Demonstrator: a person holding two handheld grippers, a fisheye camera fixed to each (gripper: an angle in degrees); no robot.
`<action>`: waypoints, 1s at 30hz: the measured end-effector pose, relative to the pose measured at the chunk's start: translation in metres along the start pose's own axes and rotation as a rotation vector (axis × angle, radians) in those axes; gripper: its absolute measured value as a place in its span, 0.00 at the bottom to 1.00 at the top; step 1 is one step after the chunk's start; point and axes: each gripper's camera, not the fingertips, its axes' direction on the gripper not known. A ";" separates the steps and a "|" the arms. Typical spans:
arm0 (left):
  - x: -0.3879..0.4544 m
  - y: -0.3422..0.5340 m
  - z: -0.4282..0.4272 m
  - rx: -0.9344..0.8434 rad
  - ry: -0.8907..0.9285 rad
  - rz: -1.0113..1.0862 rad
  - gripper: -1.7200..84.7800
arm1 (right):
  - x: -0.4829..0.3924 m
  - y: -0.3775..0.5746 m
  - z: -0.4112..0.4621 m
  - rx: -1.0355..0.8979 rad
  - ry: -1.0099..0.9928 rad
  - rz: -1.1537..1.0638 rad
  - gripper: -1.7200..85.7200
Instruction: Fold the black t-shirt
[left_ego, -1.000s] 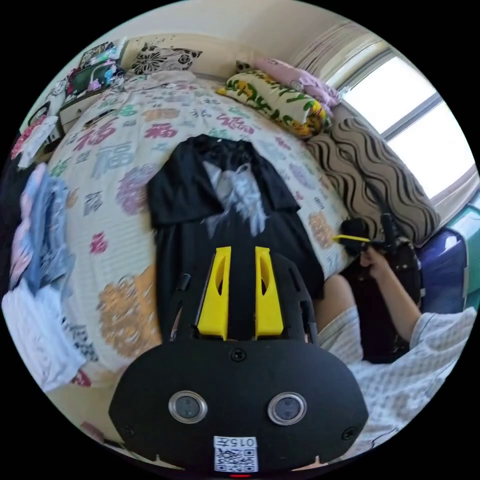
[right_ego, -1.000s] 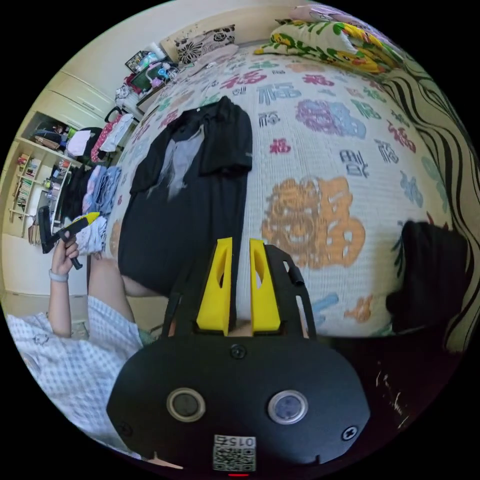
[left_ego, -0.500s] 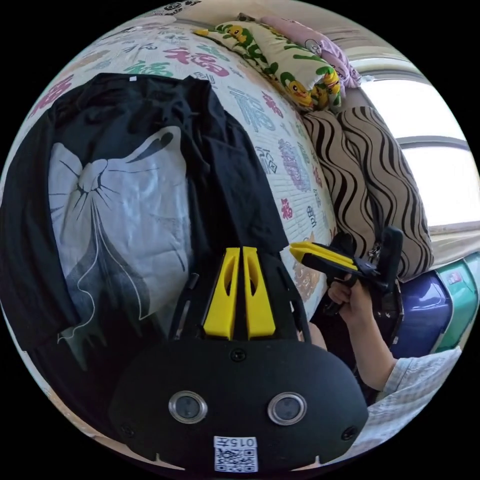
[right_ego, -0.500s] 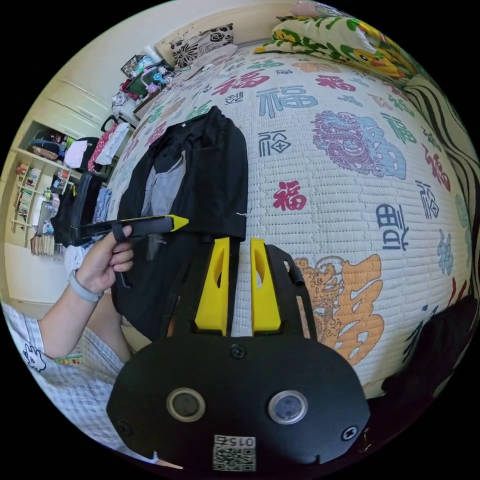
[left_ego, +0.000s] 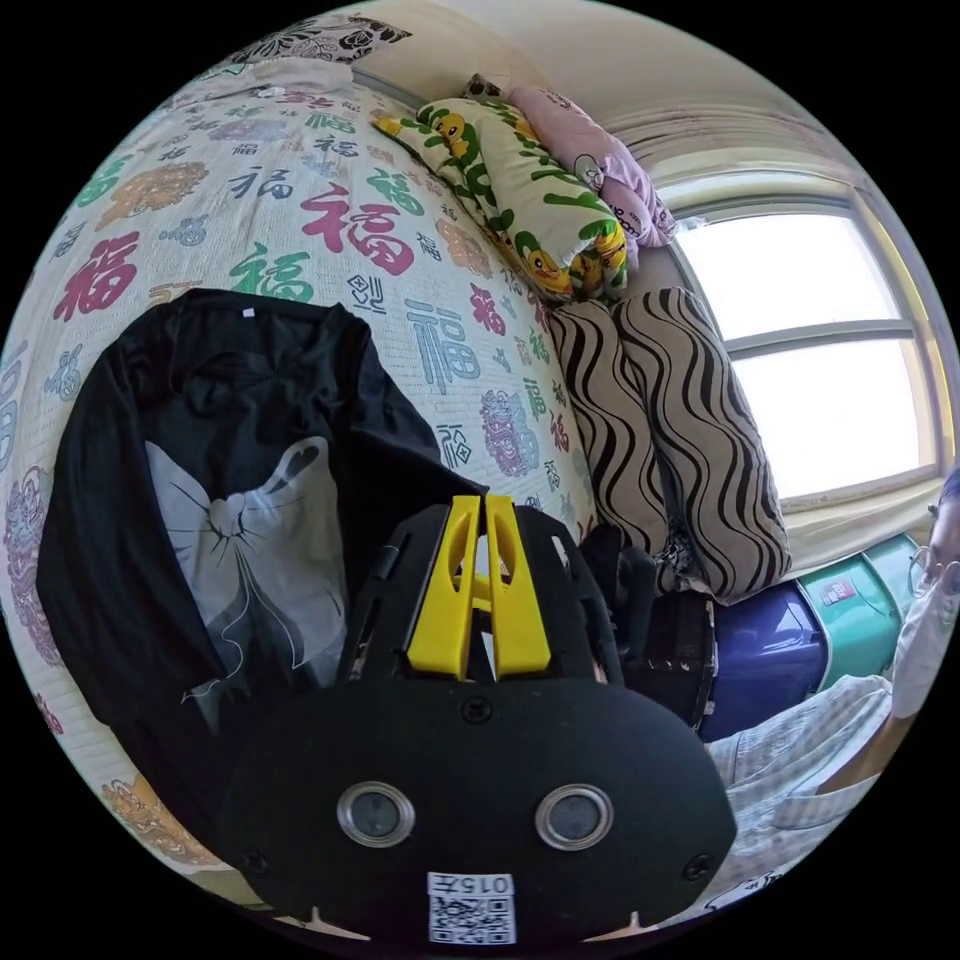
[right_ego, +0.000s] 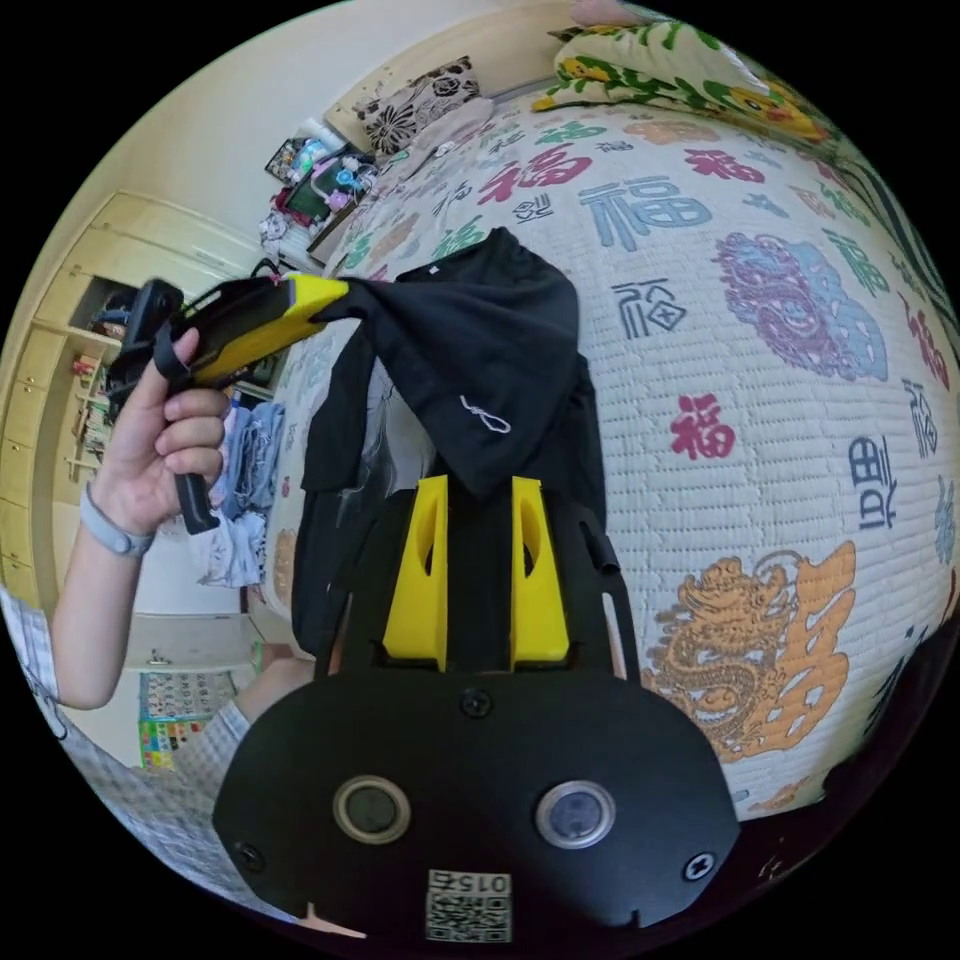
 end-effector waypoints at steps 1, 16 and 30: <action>-0.001 -0.004 0.011 -0.011 0.001 -0.003 0.01 | -0.005 -0.002 0.003 -0.004 0.052 -0.014 0.13; 0.072 -0.108 0.178 -0.075 0.095 0.174 0.01 | 0.109 -0.022 -0.108 0.177 0.003 0.197 0.01; 0.177 -0.206 0.512 -0.336 -0.249 0.355 0.03 | 0.272 -0.056 -0.106 0.049 -0.203 0.521 0.02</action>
